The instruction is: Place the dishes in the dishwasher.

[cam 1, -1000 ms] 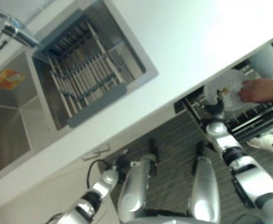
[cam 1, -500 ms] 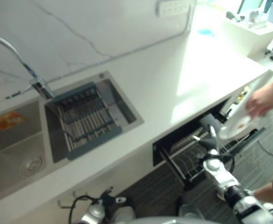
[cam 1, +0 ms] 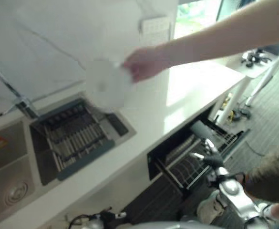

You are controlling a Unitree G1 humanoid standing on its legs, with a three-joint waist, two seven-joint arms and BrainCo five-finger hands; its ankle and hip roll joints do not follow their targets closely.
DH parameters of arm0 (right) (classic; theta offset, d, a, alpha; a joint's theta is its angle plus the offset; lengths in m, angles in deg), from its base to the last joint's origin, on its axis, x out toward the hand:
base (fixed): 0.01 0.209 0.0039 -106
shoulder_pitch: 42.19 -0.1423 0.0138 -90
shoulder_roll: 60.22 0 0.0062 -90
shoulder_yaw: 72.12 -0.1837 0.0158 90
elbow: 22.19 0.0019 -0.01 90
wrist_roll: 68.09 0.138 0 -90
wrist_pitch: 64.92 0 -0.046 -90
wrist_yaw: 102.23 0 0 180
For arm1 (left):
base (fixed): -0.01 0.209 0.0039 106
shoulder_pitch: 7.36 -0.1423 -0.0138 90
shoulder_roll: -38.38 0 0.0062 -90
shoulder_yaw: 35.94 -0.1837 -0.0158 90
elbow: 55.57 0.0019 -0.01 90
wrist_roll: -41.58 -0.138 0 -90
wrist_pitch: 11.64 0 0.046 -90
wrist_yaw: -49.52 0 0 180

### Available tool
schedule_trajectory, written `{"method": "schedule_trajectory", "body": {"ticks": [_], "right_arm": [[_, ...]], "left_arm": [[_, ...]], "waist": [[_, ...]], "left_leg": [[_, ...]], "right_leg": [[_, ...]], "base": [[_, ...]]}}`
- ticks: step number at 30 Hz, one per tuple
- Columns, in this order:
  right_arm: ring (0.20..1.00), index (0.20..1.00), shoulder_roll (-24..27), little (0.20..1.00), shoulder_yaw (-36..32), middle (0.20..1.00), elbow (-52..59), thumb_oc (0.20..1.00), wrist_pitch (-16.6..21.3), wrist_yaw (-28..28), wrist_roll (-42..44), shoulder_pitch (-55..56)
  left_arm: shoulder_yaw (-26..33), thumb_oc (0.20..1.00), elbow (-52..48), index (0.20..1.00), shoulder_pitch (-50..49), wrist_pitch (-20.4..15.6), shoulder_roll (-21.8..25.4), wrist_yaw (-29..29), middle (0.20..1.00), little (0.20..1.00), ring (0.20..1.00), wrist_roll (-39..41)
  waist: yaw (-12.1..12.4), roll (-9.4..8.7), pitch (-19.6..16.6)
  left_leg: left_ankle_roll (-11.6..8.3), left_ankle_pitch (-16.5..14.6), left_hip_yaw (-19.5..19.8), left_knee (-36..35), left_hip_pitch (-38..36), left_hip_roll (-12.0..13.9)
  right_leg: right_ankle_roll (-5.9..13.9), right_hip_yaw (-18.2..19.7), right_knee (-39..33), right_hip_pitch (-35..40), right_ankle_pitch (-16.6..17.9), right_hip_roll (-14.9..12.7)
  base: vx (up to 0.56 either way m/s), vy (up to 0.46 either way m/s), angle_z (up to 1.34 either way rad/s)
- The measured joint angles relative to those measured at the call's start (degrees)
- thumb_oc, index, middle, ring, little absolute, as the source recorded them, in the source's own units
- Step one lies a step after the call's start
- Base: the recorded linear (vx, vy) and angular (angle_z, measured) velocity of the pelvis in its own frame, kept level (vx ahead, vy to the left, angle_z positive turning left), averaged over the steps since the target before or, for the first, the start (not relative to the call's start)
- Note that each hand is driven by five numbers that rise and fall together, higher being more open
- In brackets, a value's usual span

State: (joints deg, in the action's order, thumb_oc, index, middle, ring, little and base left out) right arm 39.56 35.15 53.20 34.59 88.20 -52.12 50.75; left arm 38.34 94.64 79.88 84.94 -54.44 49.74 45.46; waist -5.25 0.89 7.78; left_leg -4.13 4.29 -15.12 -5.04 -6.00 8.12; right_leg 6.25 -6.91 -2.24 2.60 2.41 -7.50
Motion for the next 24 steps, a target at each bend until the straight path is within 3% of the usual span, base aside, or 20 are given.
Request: {"method": "schedule_trajectory", "body": {"ticks": [7, 19, 24], "right_arm": [[1.0, 1.0, 1.4, 1.0, 0.0, 1.0, 4.2, 1.0, 2.3, -1.3, 1.1, -0.2], [1.0, 1.0, 1.8, 1.0, 0.0, 1.0, 5.8, 1.0, 2.9, -0.9, 2.1, -0.3], [1.0, 1.0, 3.3, 1.0, -2.4, 1.0, 15.8, 1.0, 10.4, 3.2, -0.3, -0.3]], "left_arm": [[0.1, 1.0, -1.8, 1.0, -1.5, -0.1, -0.5, -0.2, 1.0, 1.0, 1.0, 1.9], [3.3, 1.0, -1.0, 1.0, -3.6, 0.1, -0.8, 0.6, 1.0, 1.0, 1.0, 5.0], [3.3, 1.0, -1.0, 1.0, -3.5, 0.3, -0.9, 1.2, 1.0, 1.0, 1.0, 5.0]], "waist": [[0.9, 1.31, 0.4], [1.6, 1.17, 0.9], [1.4, 1.39, 1.2]], "left_leg": [[-0.11, -0.1, 0.8, 0.0, 0.0, -0.1], [-0.24, -0.2, 2.1, -0.4, 0.0, -0.1], [-0.25, -0.2, 2.0, -0.4, -0.1, -0.1]], "right_leg": [[0.82, -1.0, -2.8, 2.1, 1.8, 0.1], [0.91, -2.5, -3.1, 3.0, 1.1, 0.0], [0.93, -2.6, -3.1, 3.0, 1.1, 0.0]], "base": [[-0.01, 0.002, 0.06], [0.01, -0.01, 0.06], [0.0, 0.0, 0.0]]}}
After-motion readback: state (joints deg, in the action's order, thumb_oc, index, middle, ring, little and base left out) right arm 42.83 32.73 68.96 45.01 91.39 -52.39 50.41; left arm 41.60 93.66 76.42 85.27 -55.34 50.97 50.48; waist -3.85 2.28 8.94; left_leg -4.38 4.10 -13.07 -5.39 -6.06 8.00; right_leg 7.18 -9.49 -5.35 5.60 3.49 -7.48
